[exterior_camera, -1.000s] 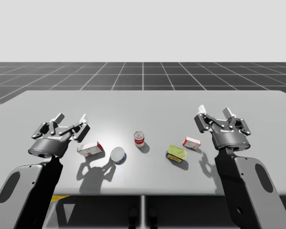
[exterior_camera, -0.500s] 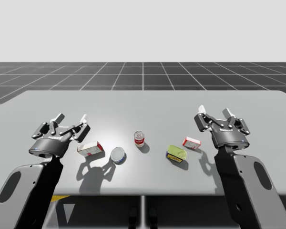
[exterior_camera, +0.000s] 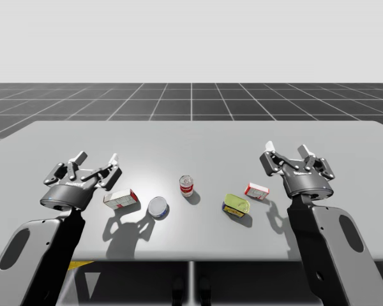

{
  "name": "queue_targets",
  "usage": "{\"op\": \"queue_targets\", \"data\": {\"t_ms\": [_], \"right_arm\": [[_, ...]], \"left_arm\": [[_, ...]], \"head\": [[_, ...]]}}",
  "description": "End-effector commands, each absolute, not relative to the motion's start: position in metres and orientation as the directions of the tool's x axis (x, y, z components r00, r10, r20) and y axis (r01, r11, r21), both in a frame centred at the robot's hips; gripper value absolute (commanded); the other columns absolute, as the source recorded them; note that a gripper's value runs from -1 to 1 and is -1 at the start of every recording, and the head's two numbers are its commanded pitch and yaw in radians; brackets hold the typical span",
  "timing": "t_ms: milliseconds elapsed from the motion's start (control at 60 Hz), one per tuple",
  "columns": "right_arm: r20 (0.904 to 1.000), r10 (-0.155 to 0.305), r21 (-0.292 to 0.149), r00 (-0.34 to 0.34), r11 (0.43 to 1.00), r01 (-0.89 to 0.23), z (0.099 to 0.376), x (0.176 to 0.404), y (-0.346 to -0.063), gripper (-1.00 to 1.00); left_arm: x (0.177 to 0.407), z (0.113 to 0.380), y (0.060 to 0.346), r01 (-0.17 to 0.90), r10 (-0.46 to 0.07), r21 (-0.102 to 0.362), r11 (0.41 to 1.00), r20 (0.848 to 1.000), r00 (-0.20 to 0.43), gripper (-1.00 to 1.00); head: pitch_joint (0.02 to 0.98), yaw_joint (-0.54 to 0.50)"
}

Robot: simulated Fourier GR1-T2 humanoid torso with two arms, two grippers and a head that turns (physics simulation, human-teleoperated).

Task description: Lift the red soup can off the table.

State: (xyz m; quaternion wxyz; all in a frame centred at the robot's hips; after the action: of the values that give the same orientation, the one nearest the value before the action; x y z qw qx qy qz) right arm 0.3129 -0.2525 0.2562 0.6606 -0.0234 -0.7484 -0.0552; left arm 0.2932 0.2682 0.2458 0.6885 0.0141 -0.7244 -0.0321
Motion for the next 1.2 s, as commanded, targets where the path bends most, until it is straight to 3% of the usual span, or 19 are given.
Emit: {"op": "queue_targets", "data": {"t_ms": [17, 300, 417, 533, 583, 617, 767, 883, 1033, 1200], "right_arm": [[0.9920, -0.033, 0.046, -0.122, 0.993, 0.107, 0.256, 0.313, -0.253, -1.00], [0.9930, -0.029, 0.041, -0.114, 0.993, 0.107, 0.256, 0.314, -0.252, -1.00], [0.9932, -0.021, 0.034, -0.114, 0.993, 0.113, 0.255, 0.314, -0.252, -1.00], [0.9931, 0.002, 0.013, -0.118, 0.993, 0.121, 0.254, 0.315, -0.251, -1.00], [0.9930, 0.003, 0.011, -0.118, 0.993, 0.122, 0.254, 0.315, -0.251, -1.00], [0.9930, 0.004, 0.011, -0.118, 0.992, 0.123, 0.253, 0.315, -0.251, -1.00], [0.9927, 0.011, 0.005, -0.120, 0.992, 0.129, 0.253, 0.316, -0.252, -1.00], [0.9925, 0.016, 0.000, -0.121, 0.991, 0.131, 0.253, 0.316, -0.252, -1.00], [0.9922, 0.017, -0.001, -0.124, 0.992, 0.130, 0.253, 0.316, -0.252, -1.00], [0.9921, 0.019, -0.003, -0.124, 0.991, 0.131, 0.253, 0.316, -0.253, -1.00]], "left_arm": [[0.293, 0.245, 0.267, 0.029, -0.072, 0.073, 0.997, 0.996, -0.050, -1.00], [0.292, 0.246, 0.263, 0.046, -0.064, 0.066, 0.997, 0.997, -0.042, -1.00], [0.286, 0.252, 0.254, 0.128, -0.051, 0.046, 0.991, 0.998, 0.029, -1.00], [0.267, 0.270, 0.238, 0.251, -0.093, 0.072, 0.965, 0.993, 0.070, -1.00], [0.263, 0.273, 0.233, 0.294, -0.088, 0.059, 0.954, 0.992, 0.085, -1.00], [0.258, 0.276, 0.228, 0.332, -0.111, 0.074, 0.940, 0.989, 0.094, -1.00], [0.242, 0.287, 0.209, 0.503, -0.150, 0.059, 0.862, 0.978, 0.143, -1.00], [0.237, 0.289, 0.196, 0.578, -0.177, 0.038, 0.816, 0.966, 0.187, -1.00], [0.239, 0.277, 0.179, 0.600, -0.229, 0.061, 0.798, 0.951, 0.209, -1.00], [0.249, 0.255, 0.162, 0.611, -0.254, 0.042, 0.791, 0.930, 0.265, -1.00]], "head": [[0.744, 0.05], [0.789, 0.05], [0.787, 0.04], [0.787, 0.04], [0.787, 0.04], [0.787, 0.04], [0.786, 0.04], [0.786, 0.03], [0.788, 0.03], [0.788, 0.03]]}}
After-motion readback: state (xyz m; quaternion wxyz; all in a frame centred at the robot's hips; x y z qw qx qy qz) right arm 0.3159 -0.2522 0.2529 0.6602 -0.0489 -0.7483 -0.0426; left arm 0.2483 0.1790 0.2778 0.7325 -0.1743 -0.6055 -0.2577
